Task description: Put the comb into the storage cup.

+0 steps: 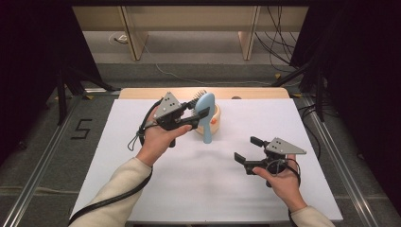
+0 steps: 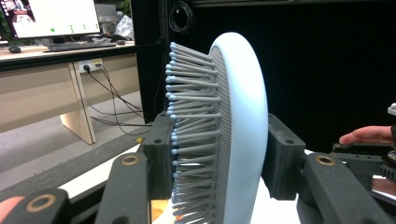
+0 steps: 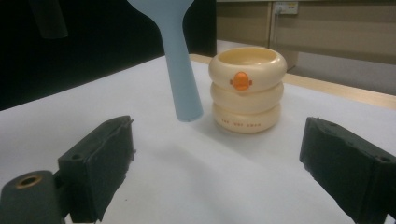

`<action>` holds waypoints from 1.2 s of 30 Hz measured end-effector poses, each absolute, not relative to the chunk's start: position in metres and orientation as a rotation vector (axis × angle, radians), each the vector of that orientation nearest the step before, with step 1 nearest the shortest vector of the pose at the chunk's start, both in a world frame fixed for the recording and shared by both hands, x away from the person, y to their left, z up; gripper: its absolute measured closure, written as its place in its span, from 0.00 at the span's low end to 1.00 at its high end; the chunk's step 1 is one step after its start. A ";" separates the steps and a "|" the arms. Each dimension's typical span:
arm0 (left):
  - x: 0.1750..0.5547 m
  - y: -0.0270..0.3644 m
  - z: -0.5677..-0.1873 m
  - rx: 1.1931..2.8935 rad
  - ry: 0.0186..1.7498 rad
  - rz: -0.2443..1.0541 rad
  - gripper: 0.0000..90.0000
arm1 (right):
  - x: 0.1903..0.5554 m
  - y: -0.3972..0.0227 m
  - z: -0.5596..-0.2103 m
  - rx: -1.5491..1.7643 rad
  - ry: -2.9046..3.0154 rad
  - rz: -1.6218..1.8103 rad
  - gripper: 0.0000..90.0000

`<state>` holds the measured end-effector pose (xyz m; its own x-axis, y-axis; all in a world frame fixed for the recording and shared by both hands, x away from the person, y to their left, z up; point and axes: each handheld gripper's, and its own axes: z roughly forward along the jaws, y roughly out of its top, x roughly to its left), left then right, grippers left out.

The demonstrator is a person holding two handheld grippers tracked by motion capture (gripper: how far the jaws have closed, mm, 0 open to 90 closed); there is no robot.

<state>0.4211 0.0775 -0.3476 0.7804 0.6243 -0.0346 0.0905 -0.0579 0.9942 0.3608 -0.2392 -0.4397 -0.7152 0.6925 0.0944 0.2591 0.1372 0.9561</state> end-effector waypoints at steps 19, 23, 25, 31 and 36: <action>0.433 0.075 -0.337 1.585 0.572 0.496 0.59 | 0.355 -0.253 -0.443 0.935 2.035 1.587 0.12; 0.436 0.075 -0.334 1.583 0.572 0.502 0.59 | 0.353 -0.255 -0.443 0.940 2.032 1.589 0.12; 0.437 0.075 -0.333 1.579 0.570 0.504 0.59 | 0.352 -0.256 -0.443 0.937 2.030 1.586 0.12; 0.441 0.076 -0.329 1.576 0.559 0.504 0.59 | 0.350 -0.259 -0.444 0.944 2.018 1.590 0.12; 0.444 0.076 -0.325 1.570 0.561 0.512 0.59 | 0.348 -0.261 -0.444 0.951 2.019 1.585 0.12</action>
<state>0.4437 0.0755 -0.3251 0.7778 0.6285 -0.0072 0.0502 -0.0507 0.9974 0.3480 -0.2615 -0.4443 -0.6879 0.7195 0.0959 0.2641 0.1251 0.9564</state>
